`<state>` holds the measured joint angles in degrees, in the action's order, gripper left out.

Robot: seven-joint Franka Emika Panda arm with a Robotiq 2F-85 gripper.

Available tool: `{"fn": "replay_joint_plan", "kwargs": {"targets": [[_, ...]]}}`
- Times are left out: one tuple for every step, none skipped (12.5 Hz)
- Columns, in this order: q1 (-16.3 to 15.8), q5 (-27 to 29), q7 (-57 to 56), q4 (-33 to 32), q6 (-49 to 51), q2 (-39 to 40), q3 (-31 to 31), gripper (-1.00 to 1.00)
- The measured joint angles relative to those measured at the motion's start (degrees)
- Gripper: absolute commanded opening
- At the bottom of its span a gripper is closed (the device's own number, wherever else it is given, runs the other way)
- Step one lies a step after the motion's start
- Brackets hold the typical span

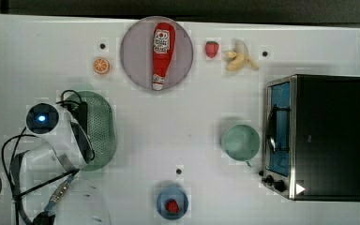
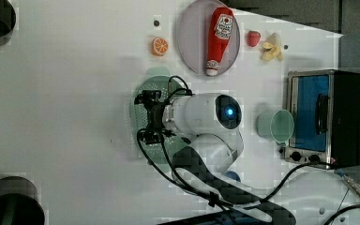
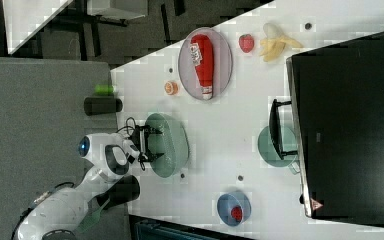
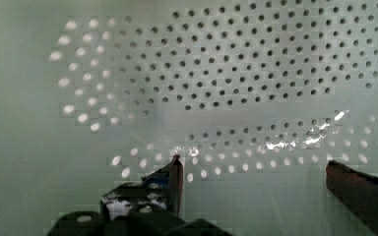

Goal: Drag strainer right to left.

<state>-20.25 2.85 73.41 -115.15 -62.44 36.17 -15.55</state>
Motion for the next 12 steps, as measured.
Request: {"fn": "replay_joint_plan", "kwargs": {"targets": [[-0.28, 0.35, 1.73, 1.18, 0.06, 0.45, -0.07, 1.0], [-0.69, 0.69, 3.53, 2.18, -1.12, 1.04, -0.03, 1.0], [-1.13, -0.37, 5.09, 2.85, -1.79, 1.4, 0.18, 1.0], [-1.76, -0.94, 5.99, 3.41, -1.23, 1.59, 0.6, 1.0], [-2.81, -0.76, 6.27, 3.8, -1.29, 1.65, 1.41, 1.0], [-3.2, -1.19, 6.71, 3.92, -2.69, 2.01, 1.23, 1.0], [-3.73, -1.51, 7.05, 4.14, -2.8, 2.63, 0.95, 1.0], [-4.56, -1.1, 7.05, 4.98, -1.73, 3.5, 0.99, 1.0], [-5.19, -1.14, 7.27, 5.93, -1.79, 4.36, 0.84, 1.0], [-5.82, -2.26, 7.67, 6.6, -2.29, 4.76, 0.74, 1.0], [-6.57, -2.5, 7.67, 6.55, -2.07, 4.76, 1.01, 1.0], [-6.78, -2.56, 7.67, 6.6, -1.4, 4.95, 0.77, 1.0]]}}
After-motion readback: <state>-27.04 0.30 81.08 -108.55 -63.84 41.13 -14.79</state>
